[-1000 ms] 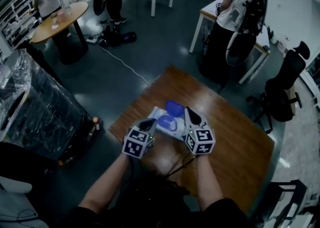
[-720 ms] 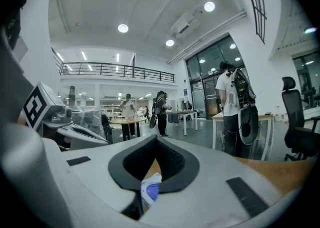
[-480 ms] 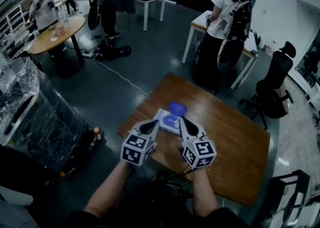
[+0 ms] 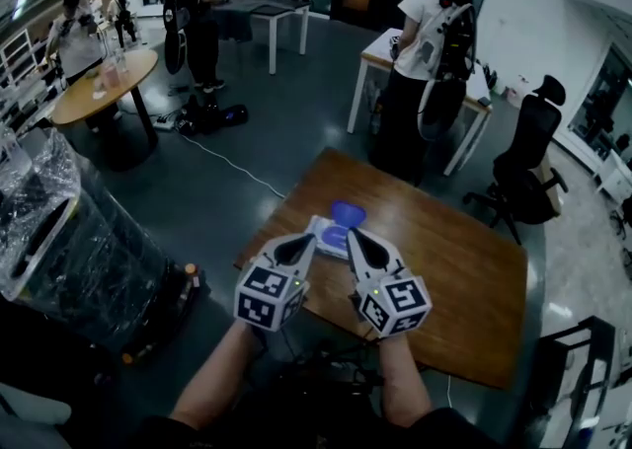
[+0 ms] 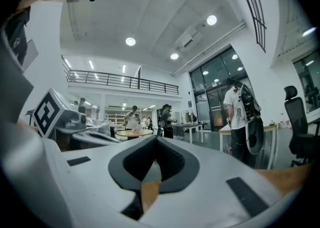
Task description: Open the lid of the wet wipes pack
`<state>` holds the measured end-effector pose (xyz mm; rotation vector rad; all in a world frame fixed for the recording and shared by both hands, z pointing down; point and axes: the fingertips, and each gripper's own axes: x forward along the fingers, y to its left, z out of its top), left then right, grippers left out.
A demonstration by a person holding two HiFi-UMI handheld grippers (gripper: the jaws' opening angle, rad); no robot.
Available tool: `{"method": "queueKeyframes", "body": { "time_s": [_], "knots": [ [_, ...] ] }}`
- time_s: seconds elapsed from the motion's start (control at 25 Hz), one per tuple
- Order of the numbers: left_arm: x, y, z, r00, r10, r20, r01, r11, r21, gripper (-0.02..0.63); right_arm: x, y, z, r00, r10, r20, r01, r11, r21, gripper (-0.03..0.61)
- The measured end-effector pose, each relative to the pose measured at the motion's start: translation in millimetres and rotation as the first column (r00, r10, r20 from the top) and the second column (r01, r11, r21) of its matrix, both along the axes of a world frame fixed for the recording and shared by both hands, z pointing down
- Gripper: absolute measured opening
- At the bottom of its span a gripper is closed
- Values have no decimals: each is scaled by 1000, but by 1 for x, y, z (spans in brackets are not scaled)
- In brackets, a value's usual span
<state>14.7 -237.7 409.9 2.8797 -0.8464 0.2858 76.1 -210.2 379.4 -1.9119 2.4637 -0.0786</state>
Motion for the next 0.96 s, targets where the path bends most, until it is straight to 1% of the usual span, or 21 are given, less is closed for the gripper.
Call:
{"method": "queueKeyframes", "body": {
  "time_s": [0.2,0.48,0.68,0.96],
  "knots": [
    [1,4,-9,1000,16,-7,-16,1000,11,6,-5,4,-7,1000,-10,-9,10,1000,15,9],
    [2,7,-14,999,30,-15,-30,999,28,6,-6,9,-14,1000,4,-12,-3,999,33,9],
    [4,9,-16,999,37,-13,-37,999,34,6,-5,12,-18,1000,-1,6,1,999,48,9],
    [0,9,-16,999,39,-17,-38,999,37,6,-9,11,-21,1000,-7,6,6,998,63,9]
  ]
}}
